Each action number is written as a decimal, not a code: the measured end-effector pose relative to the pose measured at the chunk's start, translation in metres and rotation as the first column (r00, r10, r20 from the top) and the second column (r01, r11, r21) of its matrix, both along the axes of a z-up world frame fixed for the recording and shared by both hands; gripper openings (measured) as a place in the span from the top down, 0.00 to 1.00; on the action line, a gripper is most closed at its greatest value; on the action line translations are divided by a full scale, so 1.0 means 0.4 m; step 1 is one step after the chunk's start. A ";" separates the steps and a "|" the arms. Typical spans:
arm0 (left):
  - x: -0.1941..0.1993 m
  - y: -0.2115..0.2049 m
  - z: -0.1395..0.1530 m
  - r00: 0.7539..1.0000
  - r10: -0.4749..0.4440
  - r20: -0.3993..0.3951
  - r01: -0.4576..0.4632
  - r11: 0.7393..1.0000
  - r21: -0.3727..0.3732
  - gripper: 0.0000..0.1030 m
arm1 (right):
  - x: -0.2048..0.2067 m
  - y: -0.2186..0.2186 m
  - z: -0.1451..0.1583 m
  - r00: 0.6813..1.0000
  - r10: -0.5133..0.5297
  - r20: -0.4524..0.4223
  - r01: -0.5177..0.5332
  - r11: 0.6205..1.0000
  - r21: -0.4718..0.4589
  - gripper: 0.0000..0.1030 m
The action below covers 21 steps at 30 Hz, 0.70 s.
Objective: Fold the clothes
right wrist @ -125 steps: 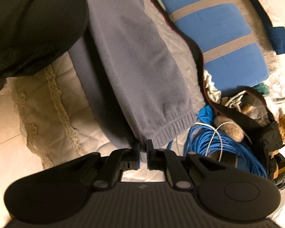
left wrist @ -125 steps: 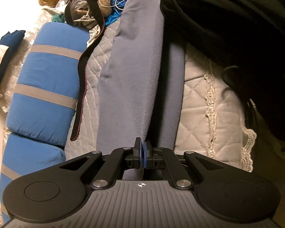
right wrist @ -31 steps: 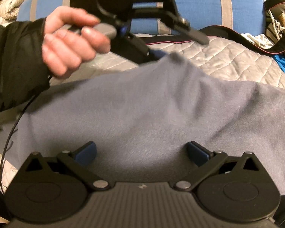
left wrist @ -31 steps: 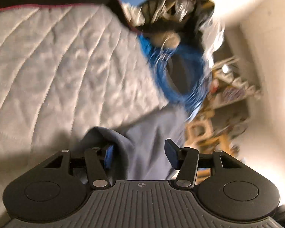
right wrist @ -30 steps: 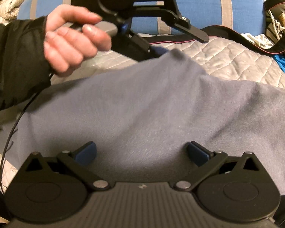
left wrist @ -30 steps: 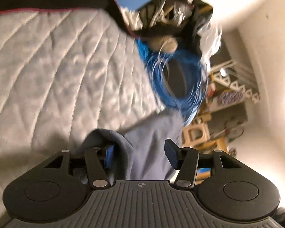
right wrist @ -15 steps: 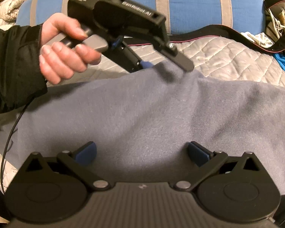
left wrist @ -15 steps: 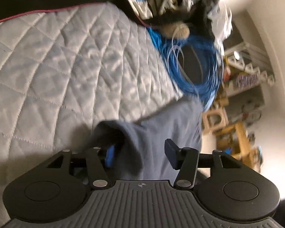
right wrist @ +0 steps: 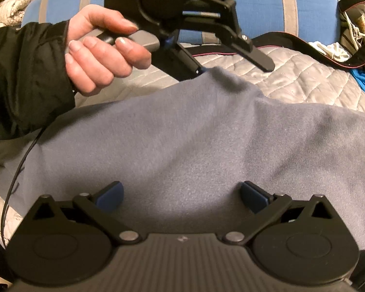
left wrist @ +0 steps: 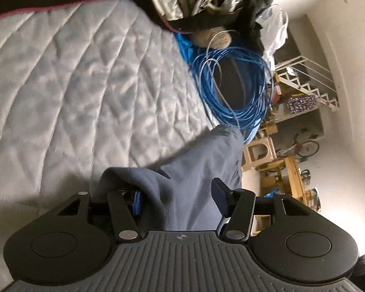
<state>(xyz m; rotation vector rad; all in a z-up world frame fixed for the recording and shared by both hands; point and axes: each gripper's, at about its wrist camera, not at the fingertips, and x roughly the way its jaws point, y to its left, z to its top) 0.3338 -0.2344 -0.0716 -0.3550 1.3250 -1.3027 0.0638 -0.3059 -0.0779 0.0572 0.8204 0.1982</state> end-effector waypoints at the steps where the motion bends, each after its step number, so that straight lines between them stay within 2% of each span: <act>1: -0.002 0.001 0.002 1.000 0.002 0.003 -0.002 1.000 -0.008 0.50 | 0.000 0.001 0.000 1.000 0.000 0.000 0.000 1.000 -0.002 0.01; 6: -0.001 -0.003 -0.021 1.000 -0.002 -0.016 0.002 1.000 0.013 0.50 | -0.002 0.003 0.000 1.000 0.001 -0.001 -0.001 1.000 -0.003 0.01; 8: 0.007 -0.001 -0.036 0.999 0.021 -0.034 -0.021 1.000 0.011 0.55 | -0.002 0.003 0.001 1.000 0.001 -0.001 -0.001 1.000 -0.006 0.01; 10: 0.017 0.007 -0.045 0.997 0.069 -0.024 -0.068 0.997 0.042 0.90 | -0.002 0.002 0.002 1.000 0.003 0.000 -0.003 1.000 -0.010 0.01; 11: 0.022 0.012 -0.049 0.995 0.097 -0.014 -0.096 0.993 0.066 0.92 | -0.002 0.002 0.002 1.000 0.002 0.000 -0.002 1.000 -0.013 0.01; 13: 0.032 0.031 -0.054 0.989 0.145 -0.022 -0.144 0.988 0.052 0.95 | -0.001 0.003 0.003 1.000 0.000 0.003 0.000 1.000 -0.014 0.01; 21: 0.048 0.034 -0.062 0.983 0.184 0.004 -0.184 0.978 0.101 0.95 | 0.012 -0.004 0.013 1.000 -0.020 -0.005 0.020 1.000 0.013 0.01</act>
